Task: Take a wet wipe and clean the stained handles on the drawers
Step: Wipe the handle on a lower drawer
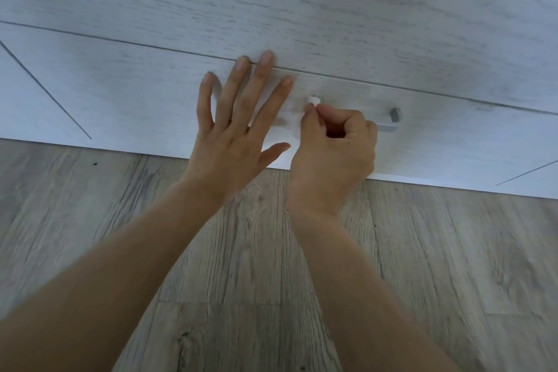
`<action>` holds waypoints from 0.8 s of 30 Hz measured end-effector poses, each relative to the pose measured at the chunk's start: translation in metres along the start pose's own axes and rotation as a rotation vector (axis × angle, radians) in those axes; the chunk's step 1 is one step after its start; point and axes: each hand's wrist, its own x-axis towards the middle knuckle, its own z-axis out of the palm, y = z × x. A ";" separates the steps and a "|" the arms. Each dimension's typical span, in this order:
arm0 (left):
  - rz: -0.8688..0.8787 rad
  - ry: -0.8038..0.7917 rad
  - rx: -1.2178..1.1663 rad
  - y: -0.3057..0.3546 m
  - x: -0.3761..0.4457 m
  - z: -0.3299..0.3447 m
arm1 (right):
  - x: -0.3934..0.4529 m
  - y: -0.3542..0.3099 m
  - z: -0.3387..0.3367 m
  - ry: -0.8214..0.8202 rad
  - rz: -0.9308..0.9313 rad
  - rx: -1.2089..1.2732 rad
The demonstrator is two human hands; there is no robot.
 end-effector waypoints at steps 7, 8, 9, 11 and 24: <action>0.003 -0.025 0.033 -0.005 0.011 -0.019 | 0.010 0.000 -0.027 0.040 0.020 0.000; -0.001 -0.026 0.042 -0.005 0.013 -0.022 | 0.017 0.001 -0.034 0.059 0.034 -0.017; -0.004 -0.028 0.050 -0.005 0.015 -0.024 | 0.025 0.000 -0.042 0.070 0.045 -0.036; -0.008 -0.041 0.066 -0.005 0.019 -0.029 | 0.040 -0.001 -0.057 0.093 0.061 -0.047; 0.074 -0.260 0.106 -0.041 0.066 -0.113 | 0.063 -0.073 -0.039 -0.365 -0.034 -0.191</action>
